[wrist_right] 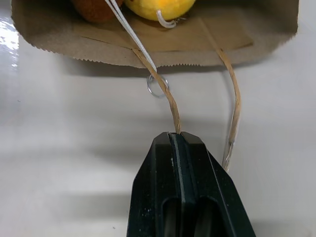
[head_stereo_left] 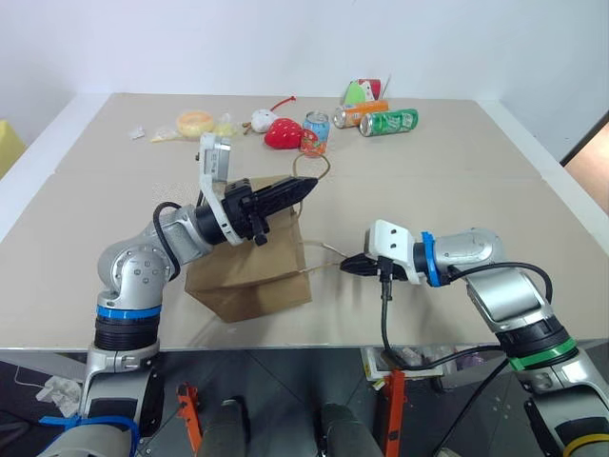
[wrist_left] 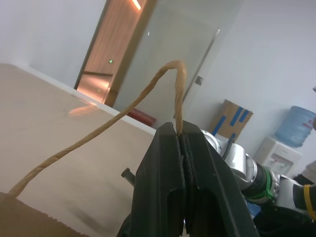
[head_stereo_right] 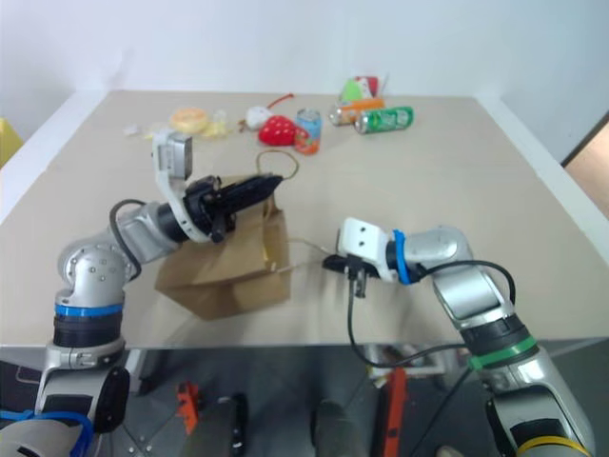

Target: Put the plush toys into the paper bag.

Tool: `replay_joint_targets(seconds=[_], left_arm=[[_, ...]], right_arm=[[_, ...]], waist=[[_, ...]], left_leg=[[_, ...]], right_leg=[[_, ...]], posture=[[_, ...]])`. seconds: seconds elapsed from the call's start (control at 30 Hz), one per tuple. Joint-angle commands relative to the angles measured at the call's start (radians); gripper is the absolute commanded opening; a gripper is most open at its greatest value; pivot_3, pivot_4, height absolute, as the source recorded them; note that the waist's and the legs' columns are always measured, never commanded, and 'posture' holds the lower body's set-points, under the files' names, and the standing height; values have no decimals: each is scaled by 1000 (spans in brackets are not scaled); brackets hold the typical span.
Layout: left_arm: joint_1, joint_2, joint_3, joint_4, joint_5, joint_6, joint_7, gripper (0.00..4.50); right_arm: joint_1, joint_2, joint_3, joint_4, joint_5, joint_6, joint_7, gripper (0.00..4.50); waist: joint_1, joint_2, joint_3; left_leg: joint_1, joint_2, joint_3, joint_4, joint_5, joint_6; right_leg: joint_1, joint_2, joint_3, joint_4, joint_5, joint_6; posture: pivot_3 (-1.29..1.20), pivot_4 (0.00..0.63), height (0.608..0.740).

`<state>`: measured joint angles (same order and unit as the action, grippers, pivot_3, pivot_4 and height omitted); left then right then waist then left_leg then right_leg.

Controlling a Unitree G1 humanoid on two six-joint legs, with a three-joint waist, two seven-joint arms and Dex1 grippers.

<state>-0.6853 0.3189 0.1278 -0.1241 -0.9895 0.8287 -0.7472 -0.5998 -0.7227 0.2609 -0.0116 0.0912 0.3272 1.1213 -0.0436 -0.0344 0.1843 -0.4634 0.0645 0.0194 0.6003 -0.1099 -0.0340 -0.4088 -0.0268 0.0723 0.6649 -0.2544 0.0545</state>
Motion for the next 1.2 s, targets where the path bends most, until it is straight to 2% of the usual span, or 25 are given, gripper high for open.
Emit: replay_joint_targets(seconds=[0.03, 0.2, 0.37, 0.47, 0.63, 0.9, 1.03, 1.2], left_arm=[[-40, -17, 35, 8, -22, -23, 18, 0], [-85, -63, 81, 60, -62, -17, 65, 0], [-168, -144, 146, 174, -137, -7, 149, 0], [-209, -210, 194, 268, -187, -14, 221, 0], [-238, -264, 226, 339, -211, -16, 265, 0], [-272, -288, 220, 400, -207, 9, 254, 0], [-284, -290, 193, 424, -171, 4, 219, 0], [-290, -262, 160, 467, -100, -12, 156, 0]], right_arm=[[-68, -44, -81, 1, -4, -26, -19, 34], [-148, -86, -151, -34, 56, 13, 1, 34], [-232, -78, -195, -93, 130, 61, 11, 34], [-258, -70, -186, -131, 144, 74, 5, 34], [-283, -56, -177, -173, 152, 90, -13, 34], [-365, -80, -184, -169, 110, 60, -41, 34], [-399, -119, -164, -131, 33, 15, -55, 34], [-407, -145, -171, -177, 42, 33, -28, 34]], waist=[[0, 0, 0], [1, 0, 0], [2, 0, 0], [2, 0, 0], [2, 0, 0], [2, 0, 0], [2, 0, 0], [2, 0, 0]], left_leg=[[0, 0, 0, 0, 0, 0], [0, 0, 0, 0, 0, 0], [0, 0, 0, 0, 0, 0], [0, 0, 0, 0, 0, 0], [0, 0, 0, 0, 0, 0], [0, -1, 0, -1, 0, 0], [0, -1, 0, -1, 0, 0], [0, -1, 0, -1, 0, 0]], right_leg=[[0, 0, 0, 0, 0, 0], [0, 0, 0, 0, 0, 0], [0, 0, 0, 0, 0, 1], [0, 0, 0, 0, -1, 1], [0, 0, 0, 0, -1, 1], [0, 0, 0, 0, 0, 1], [0, 0, 0, 0, -1, 1], [0, 0, 0, 0, -1, 1]], posture=[[0, 150, 740], [0, 150, 740], [0, 150, 740], [0, 150, 740], [0, 150, 740], [0, 150, 740], [0, 150, 740], [0, 150, 740]])
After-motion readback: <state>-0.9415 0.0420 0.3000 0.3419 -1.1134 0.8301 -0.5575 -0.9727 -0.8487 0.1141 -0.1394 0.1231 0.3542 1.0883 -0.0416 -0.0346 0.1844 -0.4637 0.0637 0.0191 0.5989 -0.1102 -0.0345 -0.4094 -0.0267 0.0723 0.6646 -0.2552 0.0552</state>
